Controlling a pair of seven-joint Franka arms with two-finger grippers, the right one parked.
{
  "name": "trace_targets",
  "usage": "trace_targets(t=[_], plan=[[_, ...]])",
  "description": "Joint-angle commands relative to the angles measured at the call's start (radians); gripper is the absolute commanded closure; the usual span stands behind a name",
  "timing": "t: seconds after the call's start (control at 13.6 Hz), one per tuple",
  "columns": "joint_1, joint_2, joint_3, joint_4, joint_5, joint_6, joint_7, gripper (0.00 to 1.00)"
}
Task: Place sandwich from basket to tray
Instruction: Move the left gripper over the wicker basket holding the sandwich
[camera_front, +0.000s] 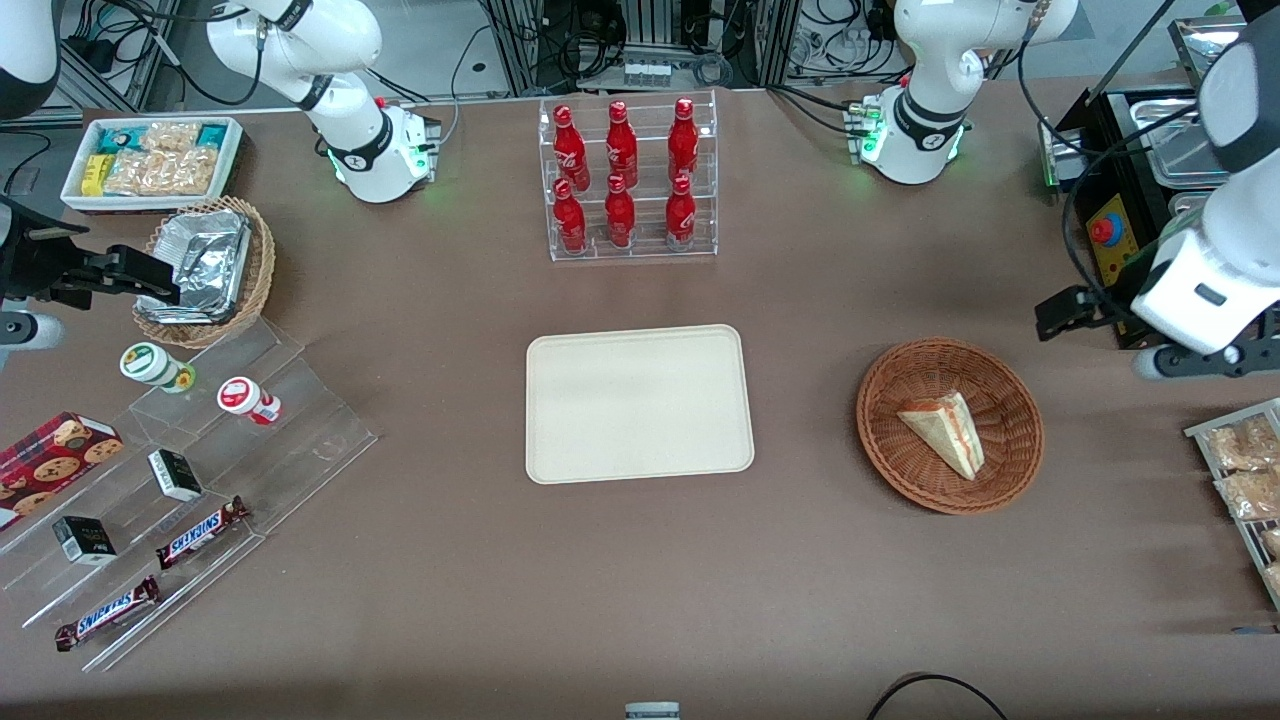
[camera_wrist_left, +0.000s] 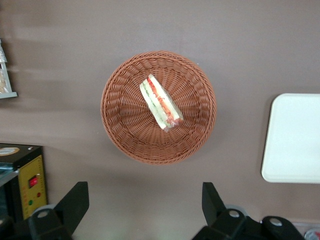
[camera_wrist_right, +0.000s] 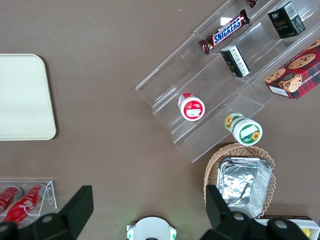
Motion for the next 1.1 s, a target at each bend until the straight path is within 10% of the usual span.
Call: trace_targets(t=[0.0,1.03], plan=[[-0.007,-0.020,0.001,-0.057,0.016,0.072,-0.109,0.00],[0.005,-0.032,0.047,-0.268,0.005,0.239,-0.551,0.00]])
